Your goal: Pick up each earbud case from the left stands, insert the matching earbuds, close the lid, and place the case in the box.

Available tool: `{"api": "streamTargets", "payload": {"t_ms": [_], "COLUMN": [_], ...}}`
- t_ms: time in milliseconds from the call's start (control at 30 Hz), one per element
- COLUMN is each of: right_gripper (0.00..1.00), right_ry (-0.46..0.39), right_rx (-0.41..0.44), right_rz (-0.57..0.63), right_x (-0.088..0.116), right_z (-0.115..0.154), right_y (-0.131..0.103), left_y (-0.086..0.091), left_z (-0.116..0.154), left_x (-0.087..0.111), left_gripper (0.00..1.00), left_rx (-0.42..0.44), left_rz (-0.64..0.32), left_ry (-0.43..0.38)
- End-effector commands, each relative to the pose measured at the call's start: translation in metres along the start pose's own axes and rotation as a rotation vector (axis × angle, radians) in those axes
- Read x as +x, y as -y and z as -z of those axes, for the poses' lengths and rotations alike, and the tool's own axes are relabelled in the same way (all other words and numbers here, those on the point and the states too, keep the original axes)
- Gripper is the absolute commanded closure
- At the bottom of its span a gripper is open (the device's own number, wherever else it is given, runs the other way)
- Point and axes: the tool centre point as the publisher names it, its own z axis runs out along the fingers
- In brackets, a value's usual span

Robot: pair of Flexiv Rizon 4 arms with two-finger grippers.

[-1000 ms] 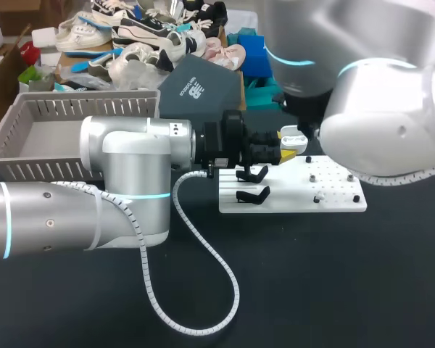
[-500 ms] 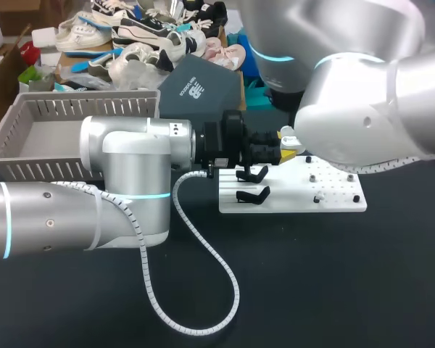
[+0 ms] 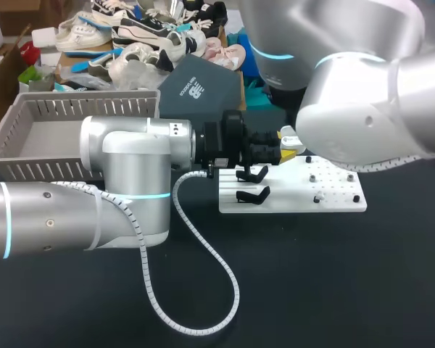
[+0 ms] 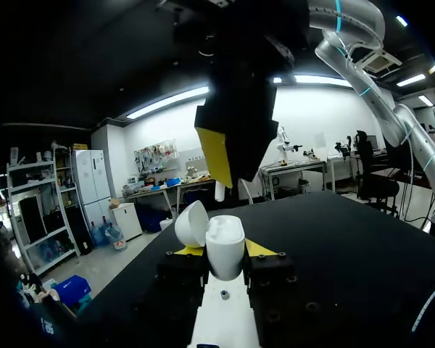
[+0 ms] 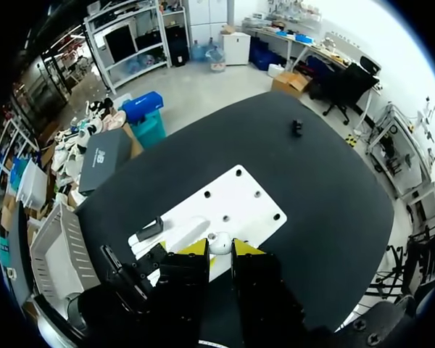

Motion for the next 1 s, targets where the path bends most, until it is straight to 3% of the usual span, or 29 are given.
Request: {"api": "streamTargets", "payload": {"t_ms": [33,1000], "right_gripper": [1.00,1.00], "right_ry": [0.004,-0.019], "right_rx": [-0.007,0.003], "right_rz": [0.001,0.014], "right_x": [0.003,0.013], "right_z": [0.001,-0.008], "right_y": [0.003,-0.005], "left_y": [0.000,0.000], "left_z": [0.000,0.000], "left_x": [0.001,0.001], "left_gripper": [1.00,1.00], "left_rx": [-0.001,-0.001], "left_rz": [-0.001,-0.001], "left_ry": [0.004,0.004]}}
